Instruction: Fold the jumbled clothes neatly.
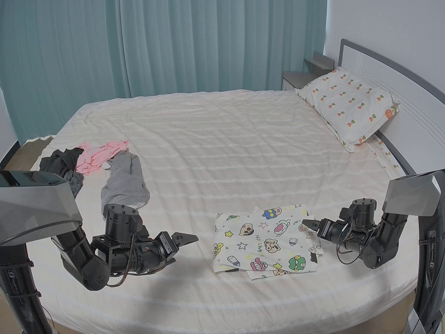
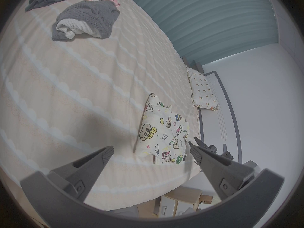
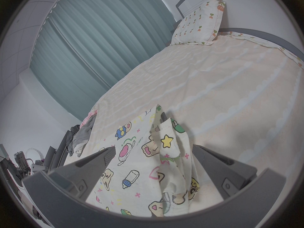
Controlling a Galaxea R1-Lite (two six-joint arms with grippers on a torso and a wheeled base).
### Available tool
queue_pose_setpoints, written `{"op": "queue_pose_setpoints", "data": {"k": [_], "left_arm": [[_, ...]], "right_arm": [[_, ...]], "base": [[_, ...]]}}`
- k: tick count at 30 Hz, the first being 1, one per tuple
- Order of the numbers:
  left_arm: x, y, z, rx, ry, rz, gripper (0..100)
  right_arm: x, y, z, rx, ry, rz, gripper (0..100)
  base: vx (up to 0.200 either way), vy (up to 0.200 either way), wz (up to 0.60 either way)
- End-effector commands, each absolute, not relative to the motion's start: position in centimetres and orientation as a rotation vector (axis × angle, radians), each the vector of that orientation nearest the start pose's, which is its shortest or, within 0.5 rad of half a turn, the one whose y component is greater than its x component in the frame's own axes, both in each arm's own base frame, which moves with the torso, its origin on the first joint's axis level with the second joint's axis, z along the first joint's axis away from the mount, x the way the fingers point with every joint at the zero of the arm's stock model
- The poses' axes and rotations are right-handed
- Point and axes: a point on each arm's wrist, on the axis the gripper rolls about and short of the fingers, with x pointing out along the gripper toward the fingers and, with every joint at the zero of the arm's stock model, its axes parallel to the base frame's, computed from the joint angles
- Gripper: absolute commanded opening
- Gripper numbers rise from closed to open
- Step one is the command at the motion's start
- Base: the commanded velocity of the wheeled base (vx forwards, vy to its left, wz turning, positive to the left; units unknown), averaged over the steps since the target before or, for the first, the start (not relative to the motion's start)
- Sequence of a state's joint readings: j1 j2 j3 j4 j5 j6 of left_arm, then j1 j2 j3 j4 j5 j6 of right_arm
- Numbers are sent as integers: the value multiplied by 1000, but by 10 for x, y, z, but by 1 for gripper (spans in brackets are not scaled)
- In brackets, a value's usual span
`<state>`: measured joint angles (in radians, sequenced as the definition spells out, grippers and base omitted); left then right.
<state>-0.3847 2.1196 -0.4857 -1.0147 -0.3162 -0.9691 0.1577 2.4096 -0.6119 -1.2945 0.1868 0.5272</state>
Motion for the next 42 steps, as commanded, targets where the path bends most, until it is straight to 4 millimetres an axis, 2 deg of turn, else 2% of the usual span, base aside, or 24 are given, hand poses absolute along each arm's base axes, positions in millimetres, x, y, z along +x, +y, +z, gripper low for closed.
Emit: {"op": "queue_pose_setpoints", "data": {"k": [1, 16, 42], "left_arm": [[279, -121, 17, -875, 909, -315, 100], [278, -120, 16, -874, 909, -311, 100], [277, -120, 18, -877, 883, -330, 100]], "right_arm": [[342, 58, -35, 518, 579, 195, 100], [342, 58, -35, 518, 581, 196, 100], [340, 63, -41, 507, 603, 205, 100]], "base": [[0, -200, 0], [0, -200, 0], [0, 0, 0]]}}
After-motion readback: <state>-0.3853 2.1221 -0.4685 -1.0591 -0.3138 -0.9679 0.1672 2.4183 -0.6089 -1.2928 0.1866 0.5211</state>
